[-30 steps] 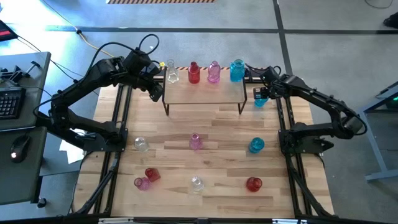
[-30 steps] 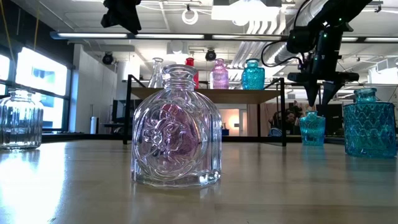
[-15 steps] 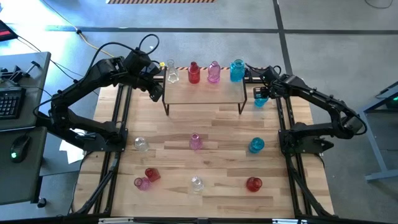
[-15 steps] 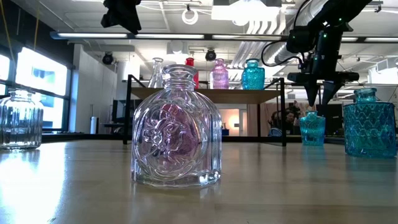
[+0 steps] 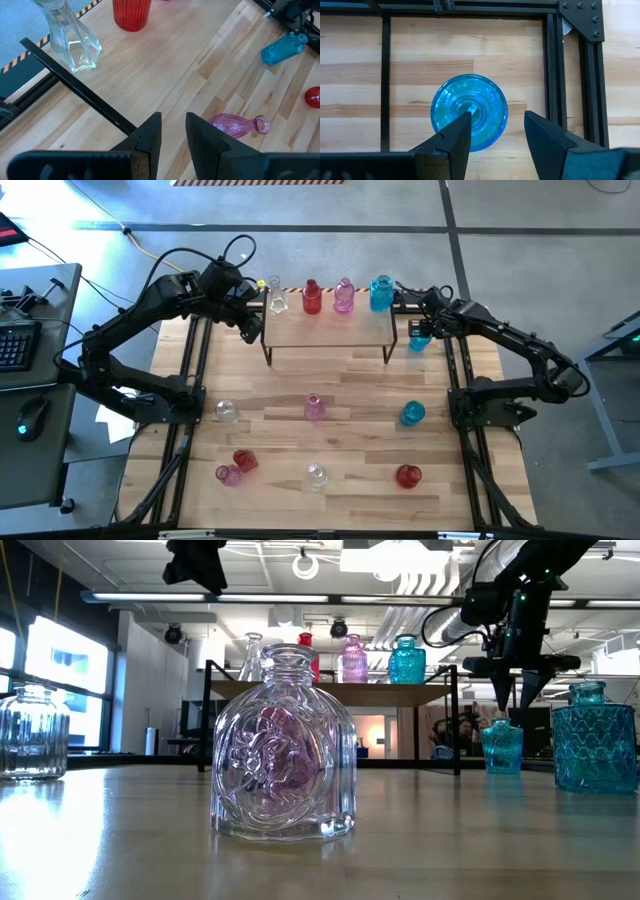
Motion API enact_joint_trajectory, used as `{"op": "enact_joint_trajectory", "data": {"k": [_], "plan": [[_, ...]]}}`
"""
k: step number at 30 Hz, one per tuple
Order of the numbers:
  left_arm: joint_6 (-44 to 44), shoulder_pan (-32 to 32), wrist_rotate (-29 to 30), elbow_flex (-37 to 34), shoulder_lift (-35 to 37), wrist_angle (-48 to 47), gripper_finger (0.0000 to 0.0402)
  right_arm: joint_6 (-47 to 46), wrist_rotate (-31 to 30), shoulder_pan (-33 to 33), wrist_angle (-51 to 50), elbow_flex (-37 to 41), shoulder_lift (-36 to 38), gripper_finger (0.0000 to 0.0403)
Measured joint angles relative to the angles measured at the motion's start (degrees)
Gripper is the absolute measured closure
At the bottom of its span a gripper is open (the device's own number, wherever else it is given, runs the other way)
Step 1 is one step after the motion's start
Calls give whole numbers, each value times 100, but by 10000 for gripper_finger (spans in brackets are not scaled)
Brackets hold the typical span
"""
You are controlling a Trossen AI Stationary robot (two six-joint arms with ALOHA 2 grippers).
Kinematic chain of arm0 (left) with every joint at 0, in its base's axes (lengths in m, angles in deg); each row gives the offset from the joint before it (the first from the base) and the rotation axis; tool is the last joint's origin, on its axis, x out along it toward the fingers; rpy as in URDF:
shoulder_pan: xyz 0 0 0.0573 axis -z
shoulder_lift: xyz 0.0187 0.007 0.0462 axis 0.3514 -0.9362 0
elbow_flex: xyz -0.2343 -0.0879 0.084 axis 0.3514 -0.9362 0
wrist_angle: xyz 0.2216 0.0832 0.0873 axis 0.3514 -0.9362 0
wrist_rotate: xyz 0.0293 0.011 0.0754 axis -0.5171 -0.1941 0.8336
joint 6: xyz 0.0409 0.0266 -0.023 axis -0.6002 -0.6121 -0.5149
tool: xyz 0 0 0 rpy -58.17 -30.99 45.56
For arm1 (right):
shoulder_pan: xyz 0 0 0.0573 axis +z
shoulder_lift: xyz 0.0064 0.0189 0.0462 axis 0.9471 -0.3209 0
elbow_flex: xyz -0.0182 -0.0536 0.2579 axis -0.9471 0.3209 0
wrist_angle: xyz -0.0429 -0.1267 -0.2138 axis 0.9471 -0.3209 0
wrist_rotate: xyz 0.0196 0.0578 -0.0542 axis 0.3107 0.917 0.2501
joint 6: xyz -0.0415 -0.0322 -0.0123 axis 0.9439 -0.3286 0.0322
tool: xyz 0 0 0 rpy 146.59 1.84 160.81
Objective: Sort vases onto shelf
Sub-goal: Put the top blue vase on the shelf aligned with the other blue vase
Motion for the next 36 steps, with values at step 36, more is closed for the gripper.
{"op": "enact_joint_trajectory", "data": {"k": [36], "plan": [[-99, 1, -1, 0, 0, 0, 321, -1467, -63, 382, -297, 0, 0, 238]]}}
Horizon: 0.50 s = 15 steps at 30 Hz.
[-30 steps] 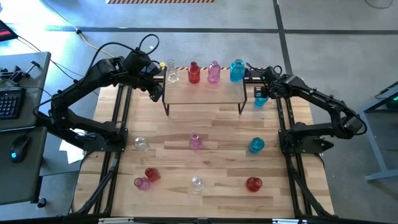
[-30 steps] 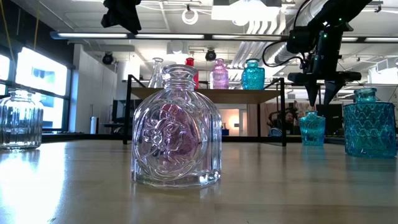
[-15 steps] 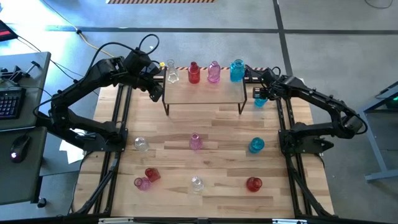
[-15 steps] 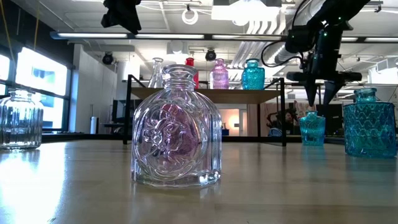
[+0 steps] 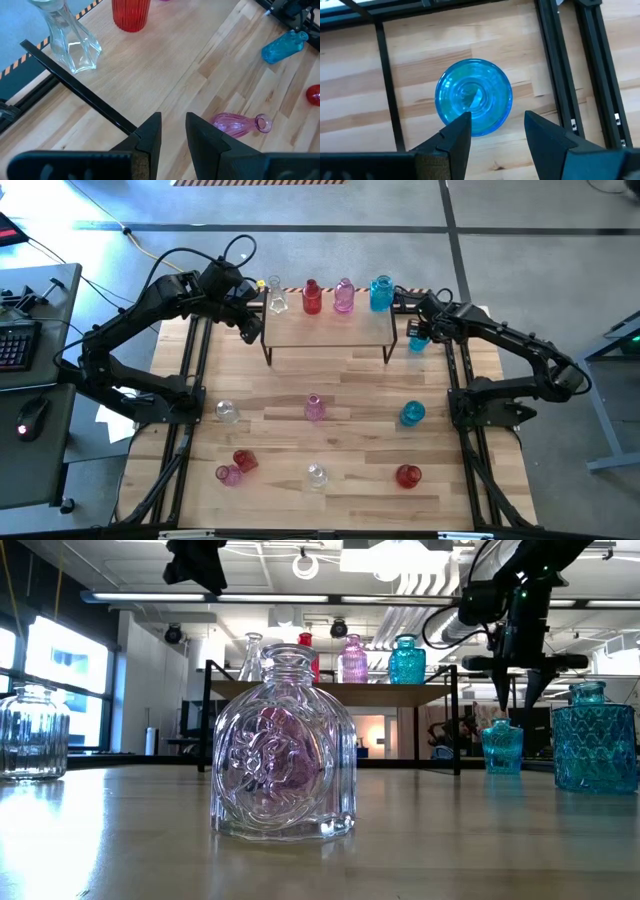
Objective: Sort vases onto shelf
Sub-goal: Put the top blue vase on the shelf aligned with the other blue vase
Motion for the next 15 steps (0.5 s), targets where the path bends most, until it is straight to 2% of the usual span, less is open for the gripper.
{"op": "enact_joint_trajectory", "data": {"k": [15], "plan": [[-157, 2, 1, 0, 0, 0, 321, -514, -295, -50, 68, -2, -73, 238]]}}
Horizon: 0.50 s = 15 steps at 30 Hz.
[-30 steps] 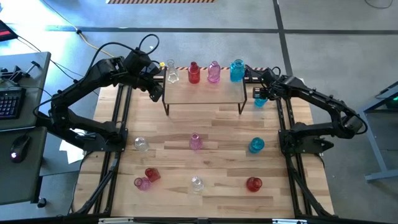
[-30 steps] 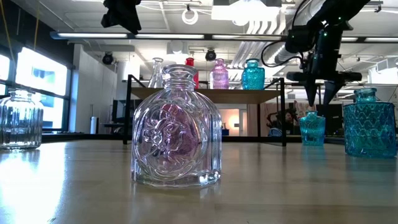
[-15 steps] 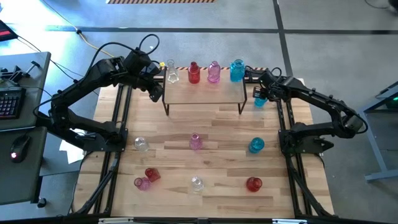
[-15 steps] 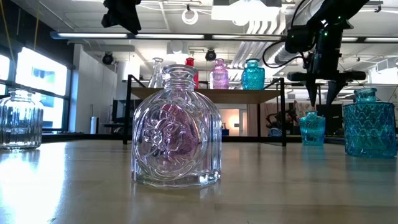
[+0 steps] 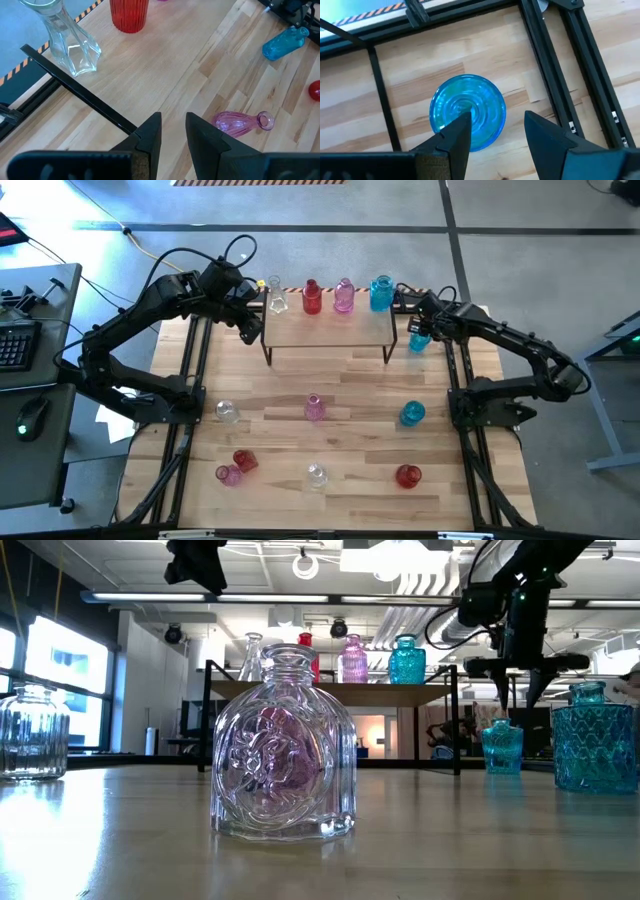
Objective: Sort vases onto shelf
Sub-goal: Put the top blue vase on the shelf aligned with the other blue vase
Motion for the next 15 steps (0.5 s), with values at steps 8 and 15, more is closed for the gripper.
{"op": "enact_joint_trajectory", "data": {"k": [8, 15], "plan": [[-100, -2, -2, 0, 0, 0, 321, -94, 24, 4, 272, 0, -474, 238], [-108, 0, -2, 0, 0, 0, 321, -101, 22, -38, 251, -6, -657, 238]]}}
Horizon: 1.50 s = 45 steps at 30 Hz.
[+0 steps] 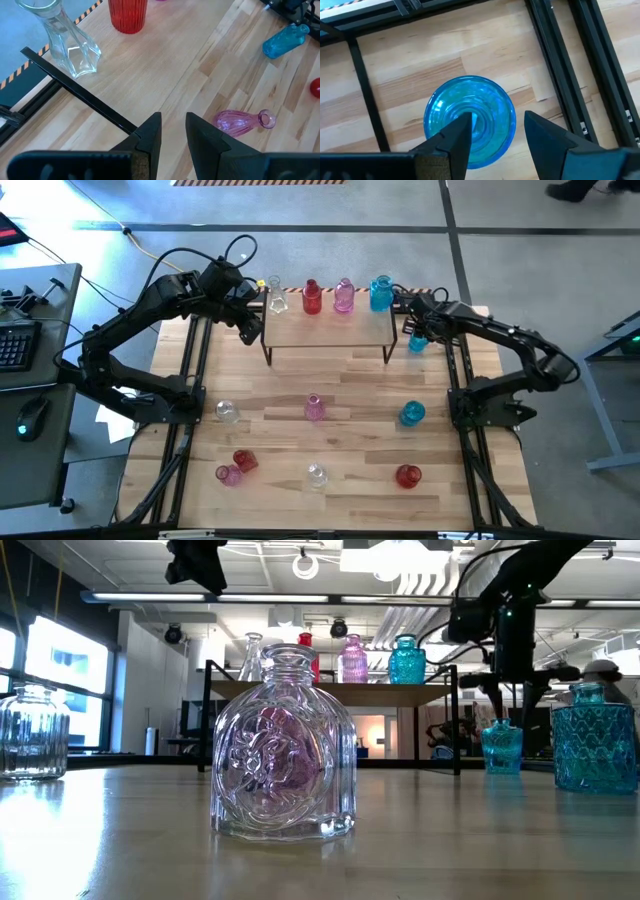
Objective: Sort vases onto shelf
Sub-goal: Put the top blue vase on the shelf aligned with the other blue vase
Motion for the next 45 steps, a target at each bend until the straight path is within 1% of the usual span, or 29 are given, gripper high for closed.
{"op": "enact_joint_trajectory", "data": {"k": [3, 5, 8, 15, 17, 24, 27, 30, 34, 45], "plan": [[-46, 0, 0, 0, 0, -2, 321, -13, 43, -47, 35, -24, -102, 244], [-50, -2, 0, 0, 0, -2, 321, -13, 58, -50, 47, -27, -137, 258], [-50, -2, 0, 0, 0, -2, 321, -1, 76, -47, 64, -27, -138, 289], [-50, -1, 0, 0, 0, -2, 321, 155, 149, -50, -120, -20, -142, 377], [-50, 0, 0, 0, 0, -2, 321, 170, 179, -50, -183, -20, -142, 393], [-48, -1, 0, 0, 0, -1, 321, 305, 282, -50, -363, -8, -75, 391], [-48, 0, 0, 0, 0, 0, 321, 396, 346, -50, -398, 12, 102, 398], [-48, 0, 0, 0, 0, 0, 321, 463, 567, -50, -497, 37, 304, 398], [-48, -2, 0, 0, 0, 0, 321, 569, 630, -46, -593, 37, 501, 400], [-43, -1, 1, 0, 0, 1, 321, 745, 863, 198, -717, 27, 724, 402]]}}
